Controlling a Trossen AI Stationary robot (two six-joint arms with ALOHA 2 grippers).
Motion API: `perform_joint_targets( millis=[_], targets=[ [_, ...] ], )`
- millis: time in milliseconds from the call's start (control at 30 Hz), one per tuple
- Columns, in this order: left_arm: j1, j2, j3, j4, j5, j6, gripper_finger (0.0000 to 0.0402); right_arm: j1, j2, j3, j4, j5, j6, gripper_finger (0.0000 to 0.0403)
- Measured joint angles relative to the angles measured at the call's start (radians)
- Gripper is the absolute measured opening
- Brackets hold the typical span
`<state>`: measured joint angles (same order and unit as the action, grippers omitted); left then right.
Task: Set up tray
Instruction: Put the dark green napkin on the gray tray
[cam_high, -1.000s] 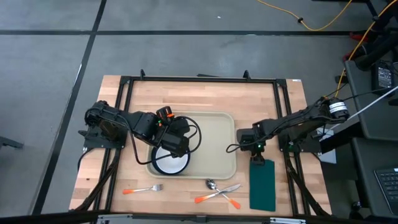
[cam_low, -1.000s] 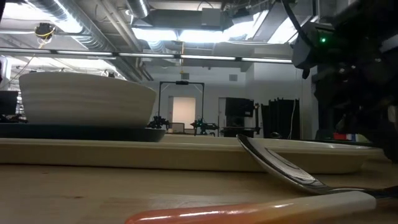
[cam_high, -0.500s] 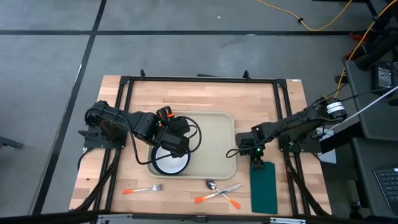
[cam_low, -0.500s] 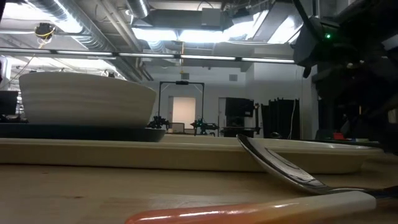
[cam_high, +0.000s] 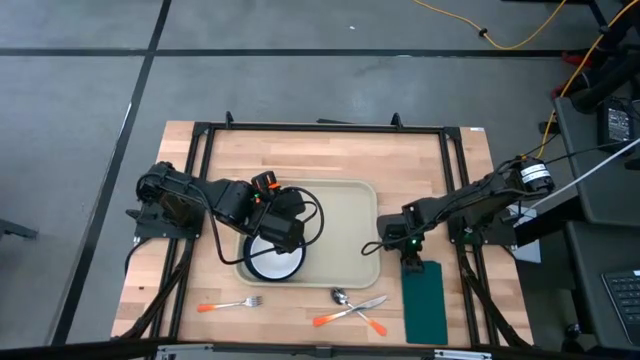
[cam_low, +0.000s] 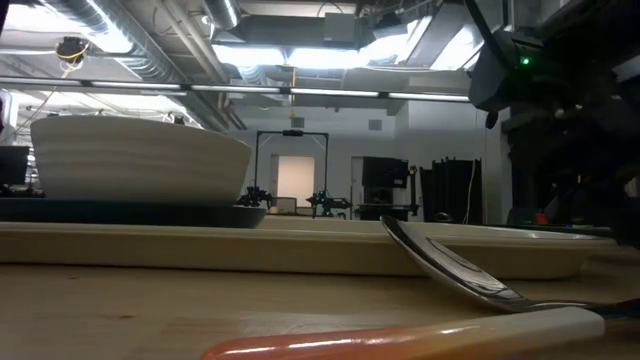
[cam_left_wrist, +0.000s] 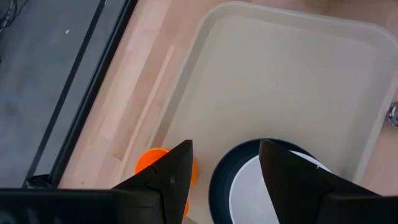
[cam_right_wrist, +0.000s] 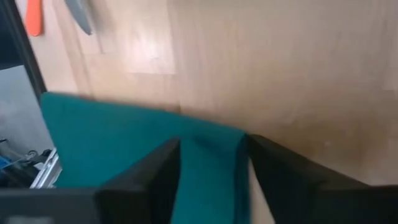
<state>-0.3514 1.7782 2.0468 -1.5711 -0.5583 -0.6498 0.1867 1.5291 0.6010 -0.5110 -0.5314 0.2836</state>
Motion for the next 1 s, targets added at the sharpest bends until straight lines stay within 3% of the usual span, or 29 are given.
perform_joint_targets(
  millis=[433, 767, 1000],
  targets=[
    [0.0, 0.0, 0.0, 0.0, 0.001, 0.001, 0.018, -0.004, 0.004, -0.002, -0.005, 0.043, -0.001, 0.0013],
    [0.0, 0.0, 0.0, 0.0, 0.001, 0.0, 0.018, -0.025, -0.003, 0.003, -0.013, 0.032, 0.029, 0.0006],
    [0.0, 0.0, 0.0, 0.0, 0.0, 0.0, 0.018, -0.027, -0.001, 0.113, -0.166, 0.091, -0.012, 0.0003]
  ],
)
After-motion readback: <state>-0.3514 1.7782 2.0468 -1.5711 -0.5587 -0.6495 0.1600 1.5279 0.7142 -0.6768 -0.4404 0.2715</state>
